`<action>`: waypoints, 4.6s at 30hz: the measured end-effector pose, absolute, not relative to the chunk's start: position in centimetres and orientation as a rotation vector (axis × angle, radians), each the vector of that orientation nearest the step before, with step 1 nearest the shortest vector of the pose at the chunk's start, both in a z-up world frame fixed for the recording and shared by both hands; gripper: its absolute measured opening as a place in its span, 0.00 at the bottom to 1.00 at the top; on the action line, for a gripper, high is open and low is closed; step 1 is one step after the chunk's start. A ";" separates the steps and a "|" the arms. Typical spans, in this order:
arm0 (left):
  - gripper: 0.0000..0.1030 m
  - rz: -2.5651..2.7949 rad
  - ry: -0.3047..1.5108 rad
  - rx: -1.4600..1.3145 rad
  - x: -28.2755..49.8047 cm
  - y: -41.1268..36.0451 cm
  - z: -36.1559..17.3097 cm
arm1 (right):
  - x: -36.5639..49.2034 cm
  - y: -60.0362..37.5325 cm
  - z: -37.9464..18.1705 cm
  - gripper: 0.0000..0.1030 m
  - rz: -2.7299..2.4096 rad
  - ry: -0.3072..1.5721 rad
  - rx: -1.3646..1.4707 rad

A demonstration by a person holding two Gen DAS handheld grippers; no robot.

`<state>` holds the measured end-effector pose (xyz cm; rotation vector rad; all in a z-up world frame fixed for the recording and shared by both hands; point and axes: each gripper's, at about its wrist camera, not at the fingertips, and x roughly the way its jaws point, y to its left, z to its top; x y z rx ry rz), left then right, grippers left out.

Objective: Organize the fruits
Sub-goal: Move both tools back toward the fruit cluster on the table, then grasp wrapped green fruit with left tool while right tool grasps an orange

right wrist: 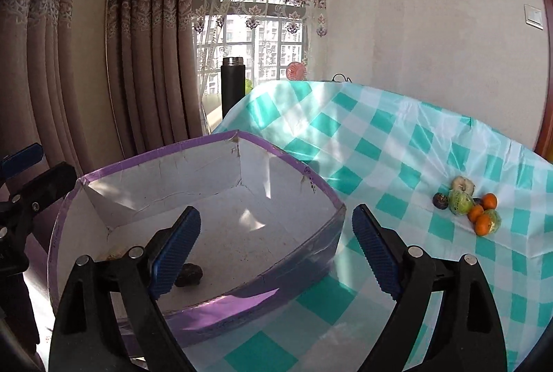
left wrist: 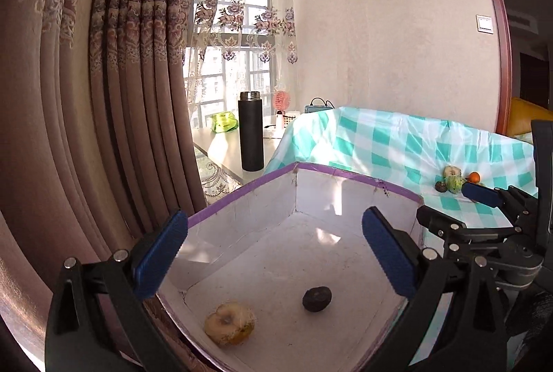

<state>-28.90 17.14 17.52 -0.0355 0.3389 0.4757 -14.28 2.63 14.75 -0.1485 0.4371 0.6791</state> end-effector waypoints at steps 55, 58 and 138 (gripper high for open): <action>0.98 -0.096 0.852 -0.305 5.9 -1.2 0.7 | 16.1 -16.7 3.1 0.57 0.212 0.867 0.077; 0.98 -0.083 0.840 -0.308 6.8 -1.1 0.8 | 17.9 -16.1 3.0 0.54 0.234 0.878 0.087; 0.59 -0.055 0.801 -0.312 2.7 -0.8 2.0 | 4.2 -20.2 2.9 0.39 0.226 0.761 0.448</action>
